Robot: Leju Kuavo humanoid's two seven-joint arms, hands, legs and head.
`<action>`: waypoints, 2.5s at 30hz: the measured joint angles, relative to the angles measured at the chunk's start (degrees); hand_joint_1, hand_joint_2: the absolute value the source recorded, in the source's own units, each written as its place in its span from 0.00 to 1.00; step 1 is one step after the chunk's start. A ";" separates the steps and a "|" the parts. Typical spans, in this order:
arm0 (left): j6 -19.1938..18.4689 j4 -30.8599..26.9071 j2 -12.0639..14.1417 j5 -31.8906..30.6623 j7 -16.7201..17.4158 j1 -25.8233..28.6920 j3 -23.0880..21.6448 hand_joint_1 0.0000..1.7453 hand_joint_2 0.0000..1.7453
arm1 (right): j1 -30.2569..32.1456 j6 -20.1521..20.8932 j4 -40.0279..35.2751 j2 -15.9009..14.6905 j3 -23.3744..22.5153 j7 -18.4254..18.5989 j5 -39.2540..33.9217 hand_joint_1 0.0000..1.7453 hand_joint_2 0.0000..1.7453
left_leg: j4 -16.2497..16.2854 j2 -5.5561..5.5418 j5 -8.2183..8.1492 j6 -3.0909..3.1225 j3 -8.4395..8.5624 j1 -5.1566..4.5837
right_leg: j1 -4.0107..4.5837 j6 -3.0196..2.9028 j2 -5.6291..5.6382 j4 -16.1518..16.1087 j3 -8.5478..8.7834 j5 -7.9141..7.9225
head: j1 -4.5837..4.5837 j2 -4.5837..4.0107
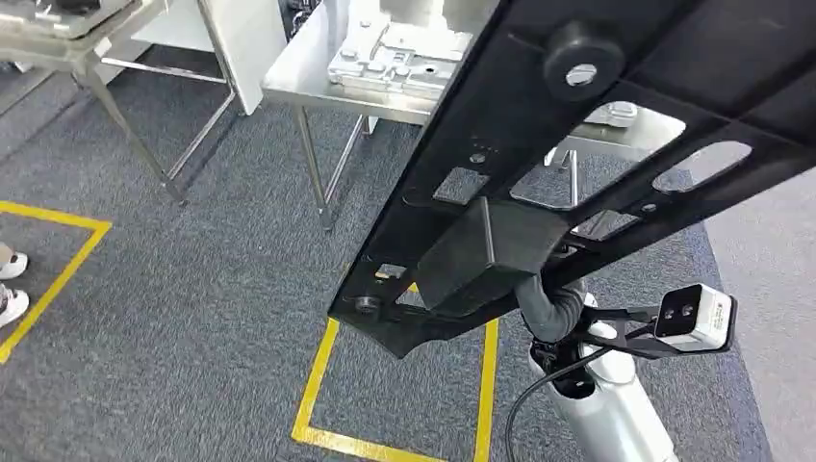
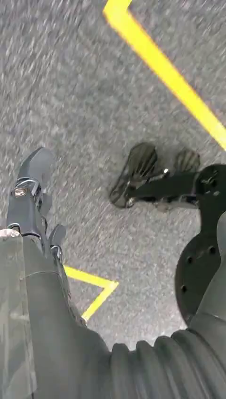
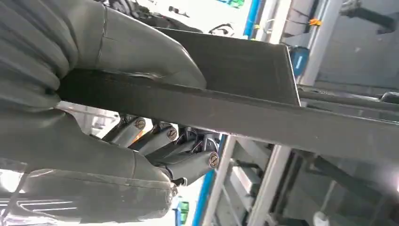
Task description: Take the parts from the cabinet and place them on the table.
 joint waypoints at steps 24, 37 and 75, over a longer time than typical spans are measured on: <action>0.63 -0.02 0.13 -0.02 0.00 -0.23 0.85 0.00 1.00 | -0.22 -0.13 -0.46 1.86 0.28 0.02 0.11 1.00 1.00 | -0.08 -0.94 2.66 0.13 -3.57 1.08 | -1.27 2.82 3.02 12.47 -3.18 -9.63 | 0.53 0.00; 0.42 -0.05 0.07 -0.61 -0.13 -0.36 1.46 0.00 1.00 | -0.14 -1.10 -0.96 1.97 0.35 0.09 1.66 1.00 1.00 | 2.49 -0.38 -1.98 -2.28 -1.59 0.71 | -1.46 0.19 2.30 -2.37 2.37 -0.73 | 0.22 -0.02; 0.09 -0.07 0.55 -1.55 -0.70 -0.20 2.40 0.00 1.00 | -0.82 -2.21 -0.76 2.23 0.39 1.68 2.89 1.00 1.00 | 6.03 -0.68 2.83 -2.69 -7.02 0.85 | -0.99 -0.07 3.07 -1.67 4.43 -2.96 | 0.15 0.00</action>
